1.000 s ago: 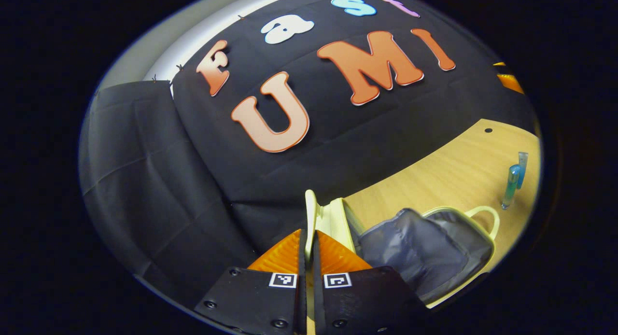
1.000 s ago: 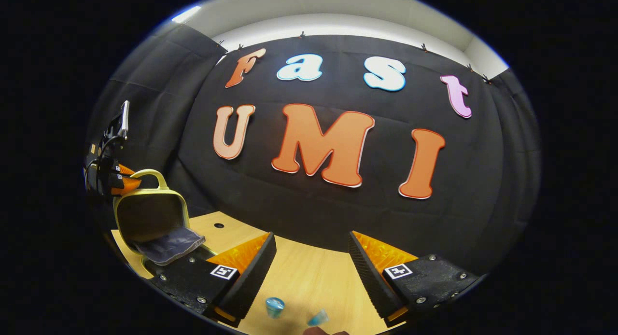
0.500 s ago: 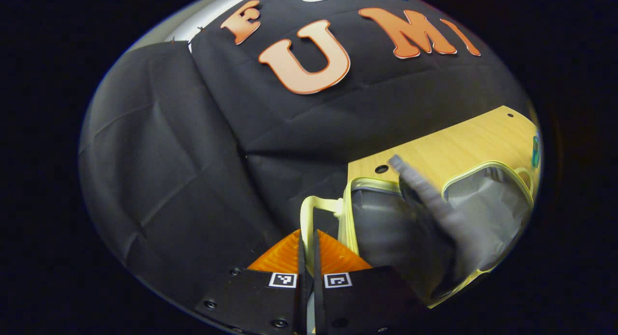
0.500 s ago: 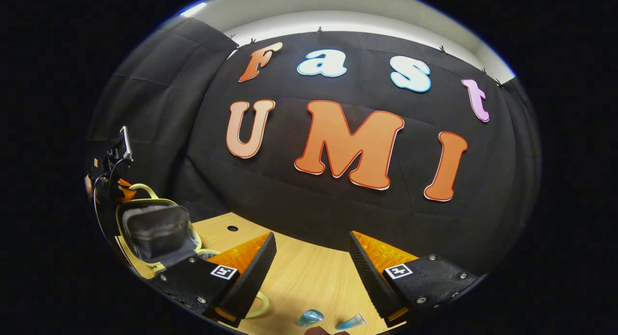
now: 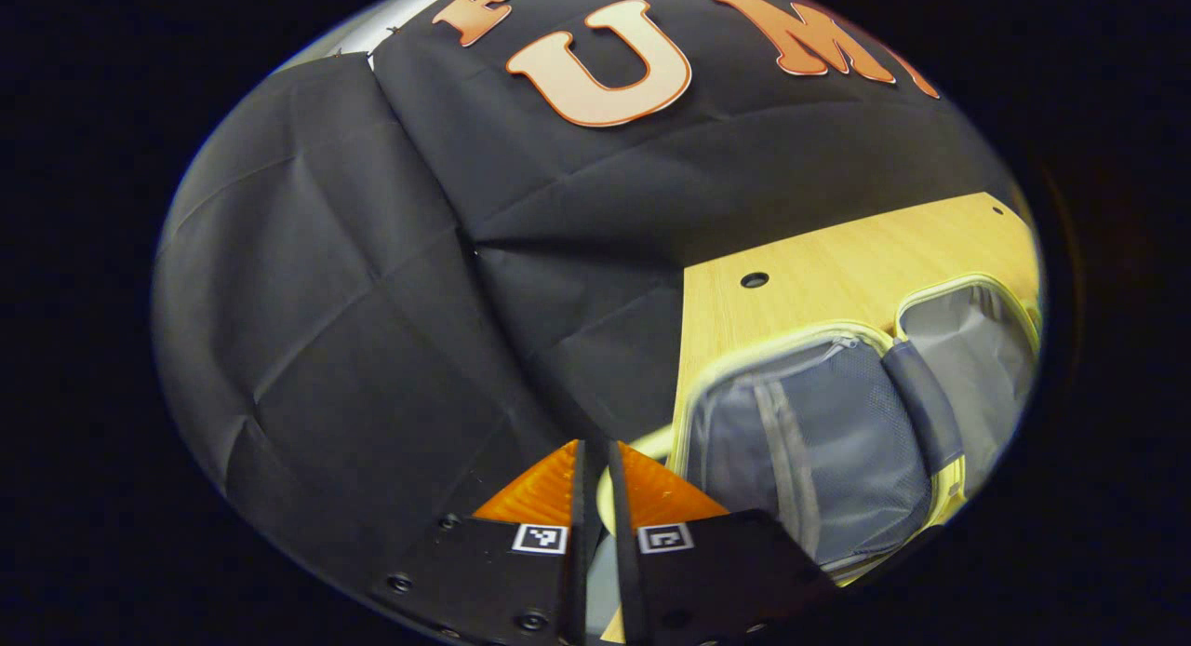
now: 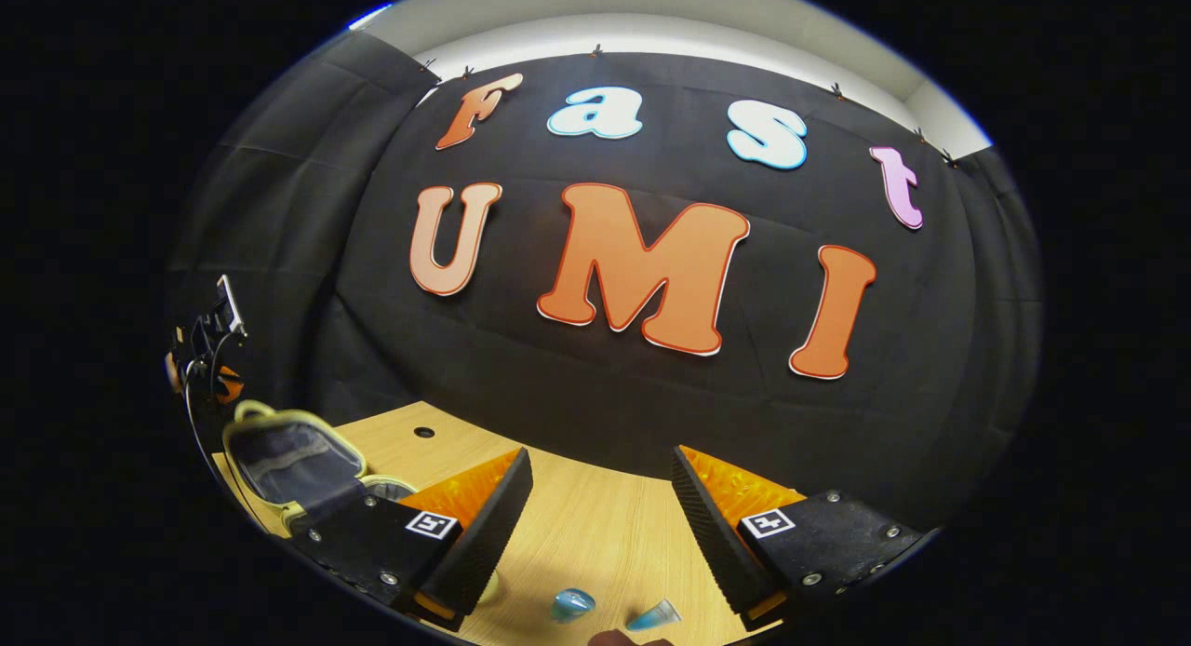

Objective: First open the suitcase, pack the skin care products into it, and then close the suitcase.

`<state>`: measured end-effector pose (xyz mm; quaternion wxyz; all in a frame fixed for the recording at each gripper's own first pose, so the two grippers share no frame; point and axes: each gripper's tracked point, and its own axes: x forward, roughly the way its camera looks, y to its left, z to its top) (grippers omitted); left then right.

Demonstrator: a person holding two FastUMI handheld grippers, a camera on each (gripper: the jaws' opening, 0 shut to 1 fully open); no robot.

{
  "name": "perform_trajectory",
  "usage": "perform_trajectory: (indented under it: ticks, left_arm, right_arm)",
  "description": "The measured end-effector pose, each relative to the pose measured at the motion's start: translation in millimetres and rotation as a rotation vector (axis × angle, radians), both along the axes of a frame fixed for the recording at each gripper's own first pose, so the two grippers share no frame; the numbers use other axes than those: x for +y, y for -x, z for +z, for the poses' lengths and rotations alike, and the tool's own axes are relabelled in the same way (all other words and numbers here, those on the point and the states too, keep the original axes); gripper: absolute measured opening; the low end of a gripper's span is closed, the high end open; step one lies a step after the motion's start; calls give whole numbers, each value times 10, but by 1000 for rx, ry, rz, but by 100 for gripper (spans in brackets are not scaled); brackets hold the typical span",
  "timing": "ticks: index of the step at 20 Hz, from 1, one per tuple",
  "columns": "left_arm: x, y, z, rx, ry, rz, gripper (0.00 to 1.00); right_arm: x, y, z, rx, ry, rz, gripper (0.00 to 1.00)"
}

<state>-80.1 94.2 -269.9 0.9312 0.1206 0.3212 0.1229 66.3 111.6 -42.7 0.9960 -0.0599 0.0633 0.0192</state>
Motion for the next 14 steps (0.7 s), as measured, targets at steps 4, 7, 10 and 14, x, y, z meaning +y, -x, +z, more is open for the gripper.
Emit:
perform_trajectory:
  ticks: [4, 7, 10, 14]
  left_arm:
    - [-261, -102, 155, -90, 18, -66, 42]
    - [-541, -232, 378, -180, 67, -109, 70]
    - [-926, -330, 632, -259, 155, -135, 99]
    - [-1357, -373, 889, -327, 221, -155, 100]
  right_arm:
    - [-94, 29, 7, -8, -2, -11, 95]
    - [-171, 69, -12, -14, 1, -9, 95]
    - [-263, 118, -26, -13, 2, -7, 95]
    - [-408, 191, -46, -20, 4, -1, 95]
